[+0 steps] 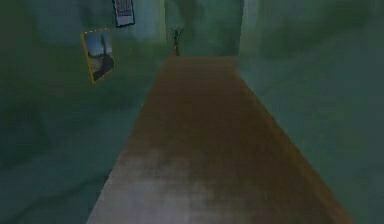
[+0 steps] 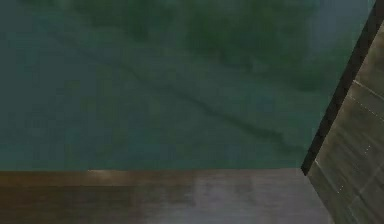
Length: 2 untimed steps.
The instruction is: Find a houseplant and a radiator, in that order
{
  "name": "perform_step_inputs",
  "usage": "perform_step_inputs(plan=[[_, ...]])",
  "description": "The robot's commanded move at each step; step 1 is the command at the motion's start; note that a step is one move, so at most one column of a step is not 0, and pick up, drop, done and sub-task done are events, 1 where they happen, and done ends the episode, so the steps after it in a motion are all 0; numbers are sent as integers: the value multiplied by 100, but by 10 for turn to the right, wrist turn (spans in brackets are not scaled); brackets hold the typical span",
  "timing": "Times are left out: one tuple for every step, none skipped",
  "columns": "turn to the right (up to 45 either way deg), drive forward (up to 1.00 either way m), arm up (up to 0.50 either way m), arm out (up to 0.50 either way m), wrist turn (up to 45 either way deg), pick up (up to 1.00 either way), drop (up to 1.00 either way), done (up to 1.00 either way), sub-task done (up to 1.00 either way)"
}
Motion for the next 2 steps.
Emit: perform_step_inputs(plan=[[0,100,0,0,0,0,0,0,0],[0,100,0,0,0,0,0,0,0]])
